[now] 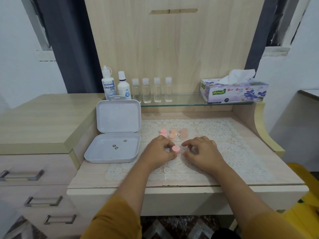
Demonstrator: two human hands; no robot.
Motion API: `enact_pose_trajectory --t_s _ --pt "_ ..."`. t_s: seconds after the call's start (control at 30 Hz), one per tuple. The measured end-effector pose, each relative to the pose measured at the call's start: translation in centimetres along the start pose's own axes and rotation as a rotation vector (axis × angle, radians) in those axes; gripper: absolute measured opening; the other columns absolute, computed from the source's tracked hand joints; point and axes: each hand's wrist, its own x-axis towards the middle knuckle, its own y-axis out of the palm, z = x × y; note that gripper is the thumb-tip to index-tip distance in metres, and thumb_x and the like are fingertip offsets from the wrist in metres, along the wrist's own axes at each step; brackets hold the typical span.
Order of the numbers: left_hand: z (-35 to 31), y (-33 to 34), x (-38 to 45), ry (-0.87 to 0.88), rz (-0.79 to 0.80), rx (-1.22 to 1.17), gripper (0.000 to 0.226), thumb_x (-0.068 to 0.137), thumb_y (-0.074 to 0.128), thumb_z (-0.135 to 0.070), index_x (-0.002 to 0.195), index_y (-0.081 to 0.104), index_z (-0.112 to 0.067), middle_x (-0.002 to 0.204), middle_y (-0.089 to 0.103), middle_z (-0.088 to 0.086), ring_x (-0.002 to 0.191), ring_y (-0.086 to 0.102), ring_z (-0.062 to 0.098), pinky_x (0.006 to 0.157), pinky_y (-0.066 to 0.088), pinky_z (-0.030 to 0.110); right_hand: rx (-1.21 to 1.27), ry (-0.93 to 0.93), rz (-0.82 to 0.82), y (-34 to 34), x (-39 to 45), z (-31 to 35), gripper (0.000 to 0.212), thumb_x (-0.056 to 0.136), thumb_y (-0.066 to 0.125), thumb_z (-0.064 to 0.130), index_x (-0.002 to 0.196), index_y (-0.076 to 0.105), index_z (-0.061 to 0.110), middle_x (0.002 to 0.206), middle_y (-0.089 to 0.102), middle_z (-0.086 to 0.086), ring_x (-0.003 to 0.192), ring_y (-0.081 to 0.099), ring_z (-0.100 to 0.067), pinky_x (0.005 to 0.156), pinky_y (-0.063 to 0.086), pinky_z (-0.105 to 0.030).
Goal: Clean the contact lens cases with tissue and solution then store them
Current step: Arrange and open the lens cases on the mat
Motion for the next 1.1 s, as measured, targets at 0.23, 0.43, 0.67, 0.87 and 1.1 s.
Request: enact_pose_trajectory --t_s 0.23,0.43,0.67,0.87,1.1 --pt "-0.4 -0.2 -0.1 -0.002 0.003 -0.015 0.023 0.076 0.075 -0.033 0.094 0.071 -0.021 0.101 0.056 -0.01 0.091 0.052 0.002 0.086 0.046 0.027 0.041 -0.036 -0.027 -0.4 -0.2 0.4 0.054 0.072 0.037 0.062 0.107 0.067 0.036 0.099 0.058 0.019 0.104 0.043 -0.004 0.089 0.02 -0.025" --pt "-0.4 -0.2 -0.1 -0.012 0.003 -0.003 0.021 0.078 0.073 -0.028 0.097 0.071 -0.02 0.103 0.056 -0.009 0.094 0.053 0.004 0.088 0.045 0.028 0.118 -0.02 -0.006 -0.5 -0.3 0.4 0.023 0.084 0.053 0.032 0.099 0.069 0.036 0.087 0.063 0.019 0.102 0.047 -0.004 0.096 0.028 -0.031" --pt "-0.5 -0.2 -0.1 -0.024 -0.012 -0.007 0.032 0.079 0.072 -0.023 0.109 0.065 -0.017 0.103 0.054 -0.008 0.085 0.049 0.001 0.084 0.044 0.024 0.272 0.012 0.025 -0.5 -0.7 0.5 0.028 0.07 0.041 0.039 0.085 0.062 0.051 0.082 0.065 0.017 0.102 0.049 -0.009 0.092 0.032 -0.022" --pt "-0.8 -0.2 -0.3 -0.08 -0.039 -0.075 0.021 0.078 0.071 -0.019 0.096 0.059 -0.018 0.091 0.051 -0.011 0.076 0.047 0.003 0.073 0.041 0.022 0.247 -0.018 -0.005 -0.5 -0.5 0.4 0.02 0.083 0.066 0.02 0.092 0.066 0.038 0.081 0.064 0.021 0.097 0.049 0.001 0.095 0.037 -0.032" --pt "-1.7 -0.5 -0.5 -0.116 -0.021 -0.134 0.014 0.081 0.056 -0.002 0.084 0.066 -0.011 0.09 0.052 -0.006 0.075 0.05 0.012 0.07 0.042 0.028 0.216 0.06 0.063 -0.2 0.5 -0.2 0.039 0.086 0.056 0.028 0.122 0.056 0.045 0.119 0.057 0.015 0.116 0.045 -0.01 0.101 0.04 -0.038"
